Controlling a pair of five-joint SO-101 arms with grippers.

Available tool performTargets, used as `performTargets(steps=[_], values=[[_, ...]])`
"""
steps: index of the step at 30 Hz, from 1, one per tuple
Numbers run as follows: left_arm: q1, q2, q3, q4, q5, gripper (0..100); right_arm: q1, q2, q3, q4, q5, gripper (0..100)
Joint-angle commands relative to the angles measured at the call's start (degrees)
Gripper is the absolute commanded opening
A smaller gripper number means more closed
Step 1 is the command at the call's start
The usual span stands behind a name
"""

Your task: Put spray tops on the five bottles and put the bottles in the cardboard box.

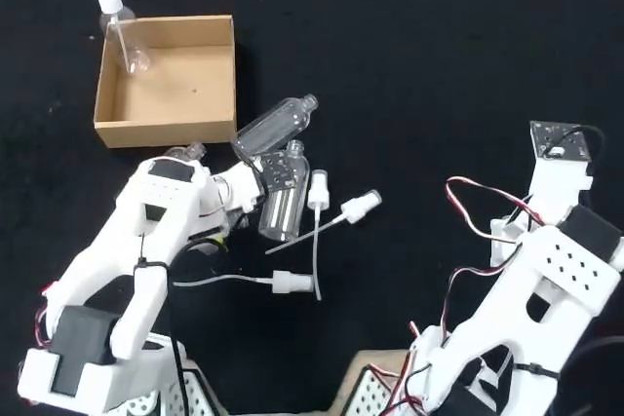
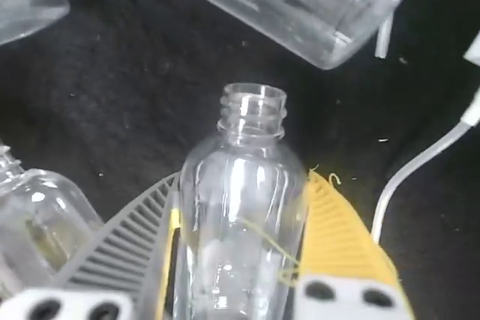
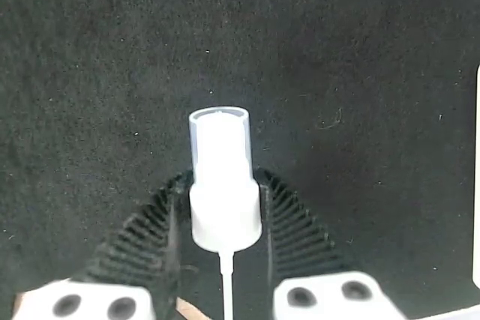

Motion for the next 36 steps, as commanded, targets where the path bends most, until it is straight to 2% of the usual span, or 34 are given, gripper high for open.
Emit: performTargets(steps=[1, 4, 11, 15, 23, 31, 36], values=[[-0.04, -3.87, -2.68, 0.53, 5.8, 10, 1.05, -1.63, -0.31, -1.05, 0.53, 4.1], [-0.04, -8.62, -3.56, 1.23, 9.49, 10, 0.97, -1.63, -0.4, -0.88, 0.44, 4.1], [-0.66, -25.05, -3.38, 13.01, 10.11, 10, -2.29, -1.63, -3.65, 0.97, -0.26, 4.1], [-0.66, -30.24, -3.47, 18.2, 16.88, 10, -7.21, -1.63, -8.48, 3.87, -6.42, 4.1], [-0.75, -34.55, -4.44, 18.29, 36.22, 9, -22.77, -1.36, -20.0, 7.65, -21.19, 4.0], [-1.1, -45.71, 0.13, 15.21, 41.32, 10, -38.24, -1.27, -32.92, 7.65, -33.32, 3.9], [-0.66, -50.02, 5.58, 11.52, 46.68, 9, -45.54, -1.27, -36.53, 2.2, -39.21, 3.9]])
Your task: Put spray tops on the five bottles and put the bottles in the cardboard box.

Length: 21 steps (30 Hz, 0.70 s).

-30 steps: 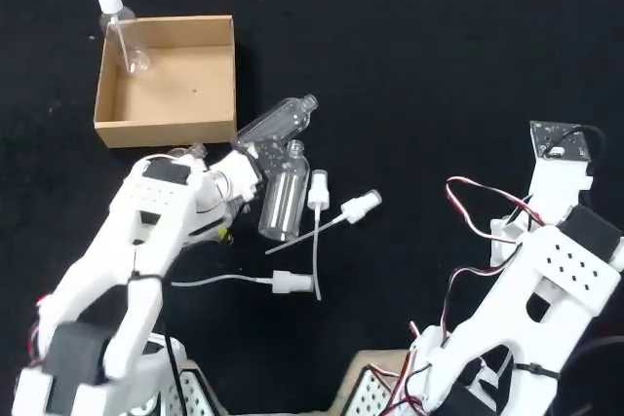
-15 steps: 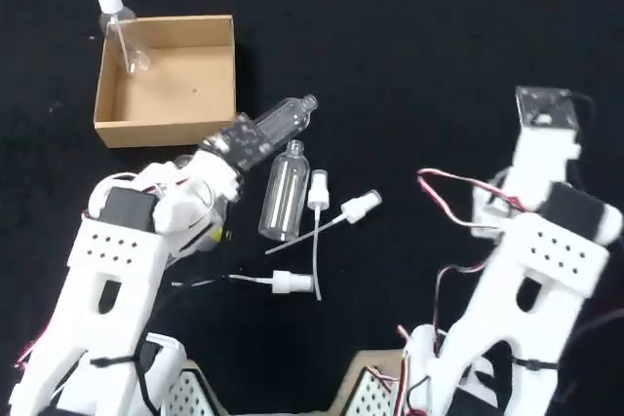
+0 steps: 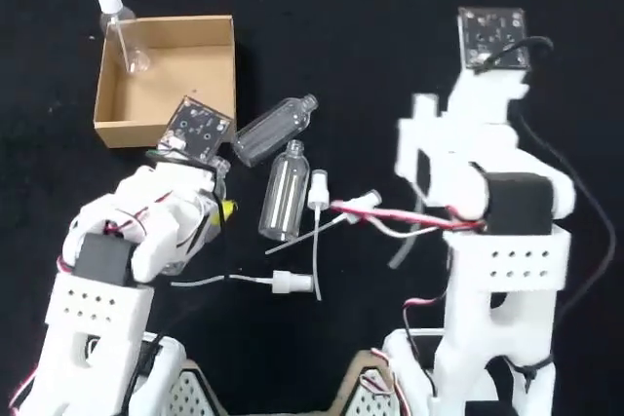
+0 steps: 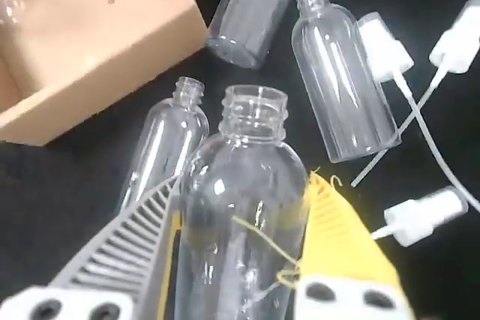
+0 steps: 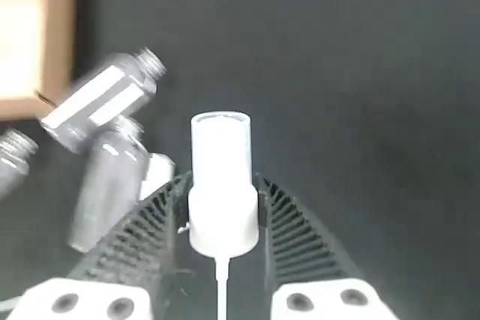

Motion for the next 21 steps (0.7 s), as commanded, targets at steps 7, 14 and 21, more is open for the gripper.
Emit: performTargets(steps=[7, 14, 21], values=[[-0.4, -10.73, 9.54, -8.88, 5.63, 9, -8.35, -1.27, -6.64, -11.69, -4.04, 3.9], [-0.4, -20.31, 16.84, -12.66, 6.68, 9, -10.2, -1.27, -7.16, -18.9, -6.59, 3.9], [0.13, -31.91, 22.64, -14.15, 9.85, 10, -10.2, -1.27, -6.81, -23.65, -15.47, 3.8]])
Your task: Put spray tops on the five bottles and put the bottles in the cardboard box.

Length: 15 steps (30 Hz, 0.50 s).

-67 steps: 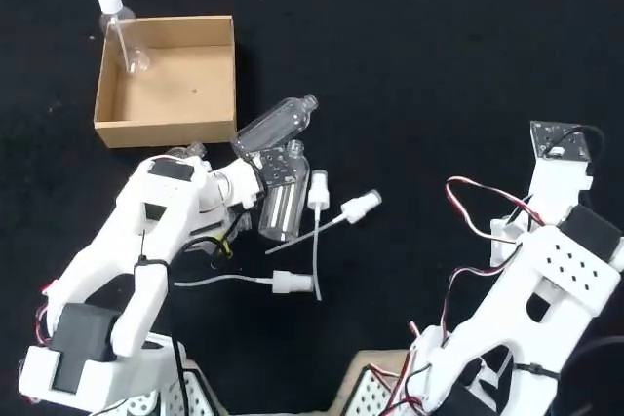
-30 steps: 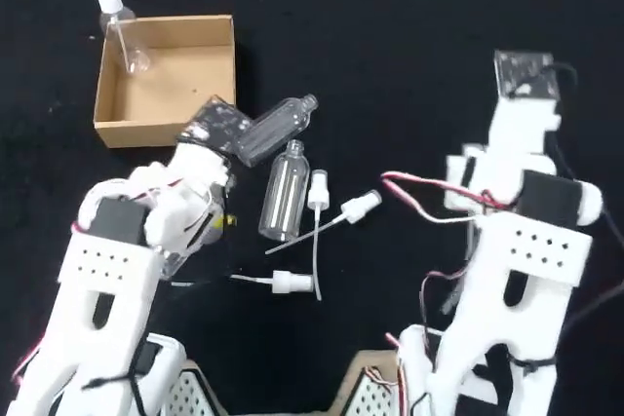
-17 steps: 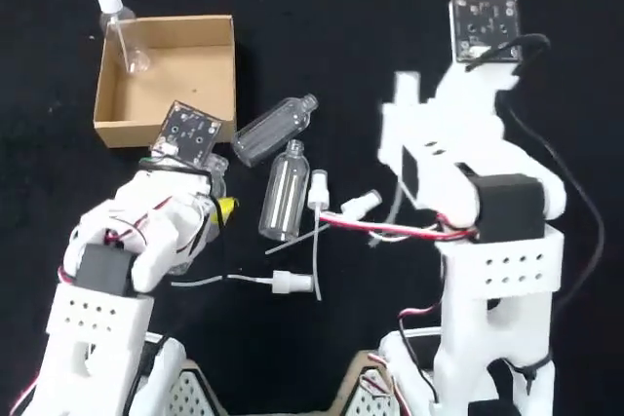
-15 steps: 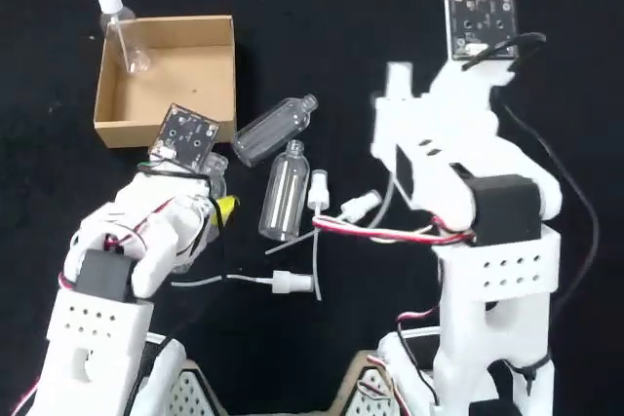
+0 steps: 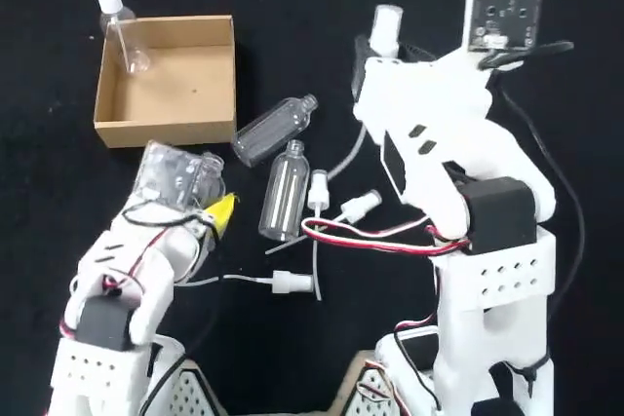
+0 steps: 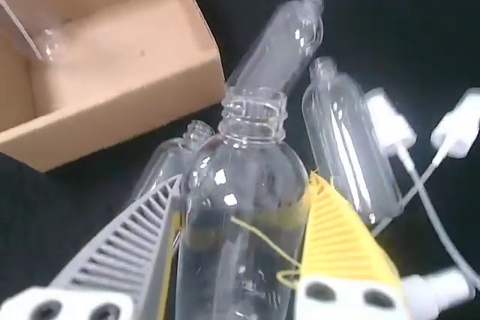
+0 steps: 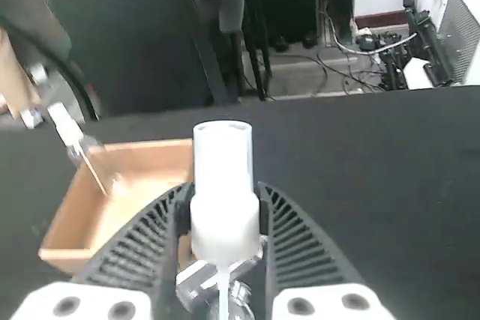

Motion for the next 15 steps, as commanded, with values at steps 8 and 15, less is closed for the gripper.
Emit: performTargets(steps=[8, 15], values=[[2.86, -13.01, 5.23, -0.88, 3.43, 9, -6.07, -1.19, -2.68, -6.42, -5.19, 3.8], [3.38, -18.81, 5.41, 2.55, 4.66, 9, -7.12, -1.19, 1.63, -15.21, -5.45, 3.8]])
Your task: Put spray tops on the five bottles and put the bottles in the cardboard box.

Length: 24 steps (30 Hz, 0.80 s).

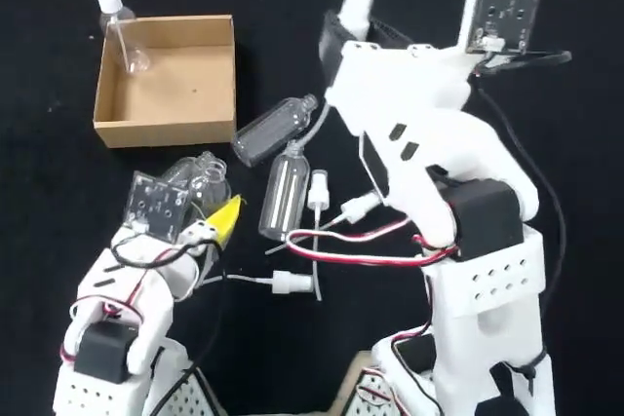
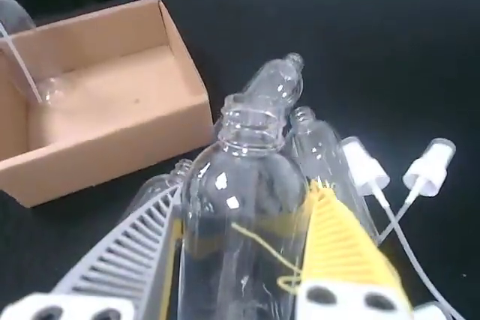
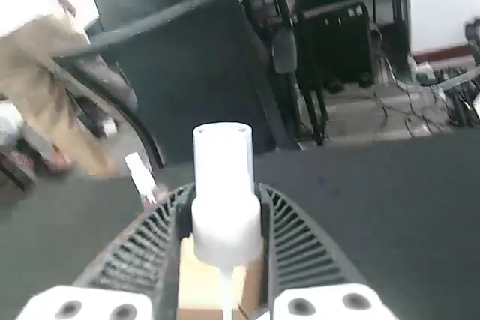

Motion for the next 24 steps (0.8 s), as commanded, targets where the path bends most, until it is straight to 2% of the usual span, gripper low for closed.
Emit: performTargets(steps=[1, 13, 19, 24], values=[[0.75, -3.6, -1.01, 1.23, 0.7, 9, -1.49, -1.19, 2.24, -6.51, -0.62, 3.8], [0.75, -3.34, 2.68, -2.2, 2.73, 9, -6.24, -1.27, 5.14, -9.58, -0.62, 3.8], [0.75, -3.34, 2.77, -2.55, 4.75, 9, -6.15, -1.27, 9.8, -16.26, -0.26, 3.8], [0.4, -3.34, 4.18, -4.66, 6.42, 9, -7.74, -1.27, 12.09, -17.76, -0.44, 3.8]])
